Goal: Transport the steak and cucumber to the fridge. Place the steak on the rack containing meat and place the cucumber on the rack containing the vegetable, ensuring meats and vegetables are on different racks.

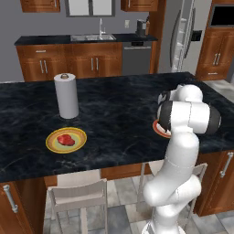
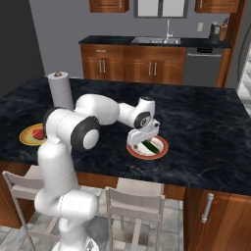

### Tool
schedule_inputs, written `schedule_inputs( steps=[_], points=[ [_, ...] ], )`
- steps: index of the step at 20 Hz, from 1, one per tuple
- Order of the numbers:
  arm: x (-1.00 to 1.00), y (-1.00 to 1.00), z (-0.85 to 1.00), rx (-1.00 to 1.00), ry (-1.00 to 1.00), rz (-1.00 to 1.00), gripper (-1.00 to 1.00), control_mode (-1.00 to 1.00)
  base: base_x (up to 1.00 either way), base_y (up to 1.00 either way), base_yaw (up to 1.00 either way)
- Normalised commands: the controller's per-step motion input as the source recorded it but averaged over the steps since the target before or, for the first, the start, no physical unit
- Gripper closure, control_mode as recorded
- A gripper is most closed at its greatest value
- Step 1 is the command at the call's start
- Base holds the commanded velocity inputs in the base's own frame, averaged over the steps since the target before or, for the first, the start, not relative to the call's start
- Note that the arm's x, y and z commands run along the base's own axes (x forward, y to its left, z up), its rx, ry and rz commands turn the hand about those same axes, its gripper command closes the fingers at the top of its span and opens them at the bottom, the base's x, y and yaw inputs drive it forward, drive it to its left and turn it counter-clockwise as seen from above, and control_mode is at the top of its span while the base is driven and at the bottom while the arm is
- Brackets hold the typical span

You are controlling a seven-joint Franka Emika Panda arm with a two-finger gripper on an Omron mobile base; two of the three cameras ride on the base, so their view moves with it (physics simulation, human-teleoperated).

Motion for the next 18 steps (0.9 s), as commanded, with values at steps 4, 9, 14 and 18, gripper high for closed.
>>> schedule_inputs(
  steps=[4,9,14,18],
  points=[
    [0.39,-0.09,-0.35,0.00,0.00,0.06,-1.00,-1.00,0.00,0.00,0.00],
    [0.23,-0.17,-0.17,0.00,0.00,0.05,-1.00,-1.00,0.00,0.00,0.00],
    [0.08,-0.20,0.00,0.00,0.00,0.04,-1.00,-1.00,0.00,0.00,0.00],
    [0.15,-0.08,-0.22,0.00,0.00,0.04,-1.00,-1.00,0.00,0.00,0.00]
  ],
)
